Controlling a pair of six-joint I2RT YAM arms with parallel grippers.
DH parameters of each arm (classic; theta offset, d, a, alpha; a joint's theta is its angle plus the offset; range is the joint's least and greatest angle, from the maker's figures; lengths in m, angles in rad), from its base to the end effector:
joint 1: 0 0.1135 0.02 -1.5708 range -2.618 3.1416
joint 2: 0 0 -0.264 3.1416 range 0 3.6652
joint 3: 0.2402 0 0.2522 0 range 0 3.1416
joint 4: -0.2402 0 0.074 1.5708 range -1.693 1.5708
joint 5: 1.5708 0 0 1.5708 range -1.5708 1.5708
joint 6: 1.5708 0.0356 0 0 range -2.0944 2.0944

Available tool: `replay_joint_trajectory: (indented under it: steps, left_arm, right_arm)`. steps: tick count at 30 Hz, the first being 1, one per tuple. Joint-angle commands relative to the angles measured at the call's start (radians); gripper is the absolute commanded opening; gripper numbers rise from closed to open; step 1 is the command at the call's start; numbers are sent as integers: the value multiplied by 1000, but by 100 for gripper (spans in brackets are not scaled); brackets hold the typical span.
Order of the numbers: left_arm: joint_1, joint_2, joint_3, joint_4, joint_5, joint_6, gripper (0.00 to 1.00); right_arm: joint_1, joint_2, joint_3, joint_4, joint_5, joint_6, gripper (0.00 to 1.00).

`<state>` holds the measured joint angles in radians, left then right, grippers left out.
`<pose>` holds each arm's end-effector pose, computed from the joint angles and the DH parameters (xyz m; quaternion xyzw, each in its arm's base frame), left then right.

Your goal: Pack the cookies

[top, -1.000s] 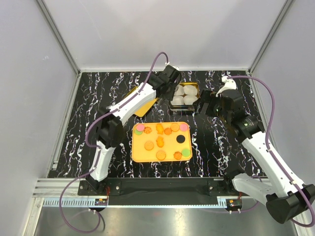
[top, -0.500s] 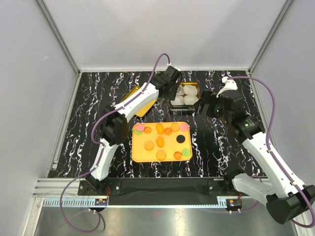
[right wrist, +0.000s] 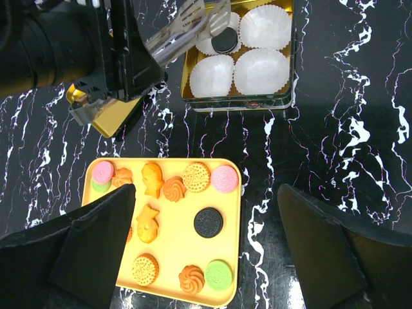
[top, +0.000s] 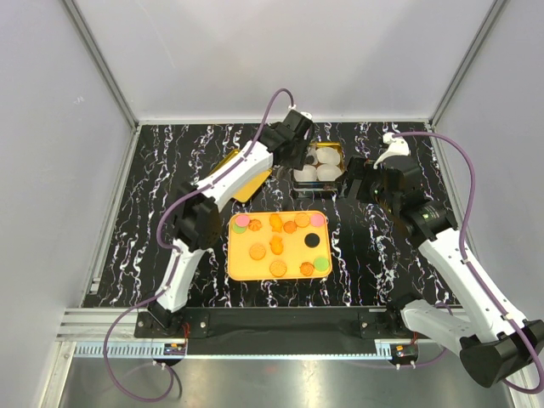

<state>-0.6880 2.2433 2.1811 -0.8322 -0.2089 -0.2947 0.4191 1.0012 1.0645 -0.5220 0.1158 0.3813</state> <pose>0.3916 -0.3123 0.2798 0.1494 0.9269 -0.0690 0.3373 0.1993 0.0843 0.3628 0.0145 0.8483 0.1600 0.5045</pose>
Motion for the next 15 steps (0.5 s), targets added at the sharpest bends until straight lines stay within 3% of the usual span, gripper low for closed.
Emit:
replay_joint_trajectory:
  steps: [1,7,15]
  left_arm:
    - [5,-83,68,41,28,22,46]
    - [-27,-243,-9,48,60,16,45]
    - [-48,-598,-415,51,26,-52,44]
  right_arm:
    - [3,-19,18,7,25,-18,100]
    - [4,-3,18,22,30,-13,100]
    - [3,19,22,31,15,-10,100]
